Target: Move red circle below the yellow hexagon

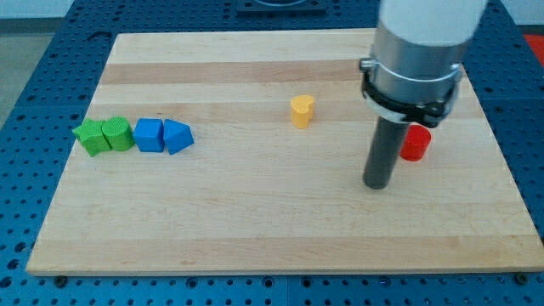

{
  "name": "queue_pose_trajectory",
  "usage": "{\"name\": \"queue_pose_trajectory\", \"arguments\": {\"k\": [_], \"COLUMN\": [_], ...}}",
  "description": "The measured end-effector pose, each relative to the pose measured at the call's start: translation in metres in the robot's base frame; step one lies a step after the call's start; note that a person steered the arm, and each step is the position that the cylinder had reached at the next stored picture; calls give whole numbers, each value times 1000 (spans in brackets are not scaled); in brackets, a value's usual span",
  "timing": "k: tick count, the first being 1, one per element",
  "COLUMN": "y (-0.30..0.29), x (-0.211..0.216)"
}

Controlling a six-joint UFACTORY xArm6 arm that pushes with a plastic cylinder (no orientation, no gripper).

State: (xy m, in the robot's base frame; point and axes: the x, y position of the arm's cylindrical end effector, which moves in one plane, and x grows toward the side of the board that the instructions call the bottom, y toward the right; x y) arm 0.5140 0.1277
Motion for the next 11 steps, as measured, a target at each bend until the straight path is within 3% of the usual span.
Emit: {"name": "queue_pose_trajectory", "arguments": {"k": [3,8,11], "y": [31,48,48], "x": [-52,-43,-68]}}
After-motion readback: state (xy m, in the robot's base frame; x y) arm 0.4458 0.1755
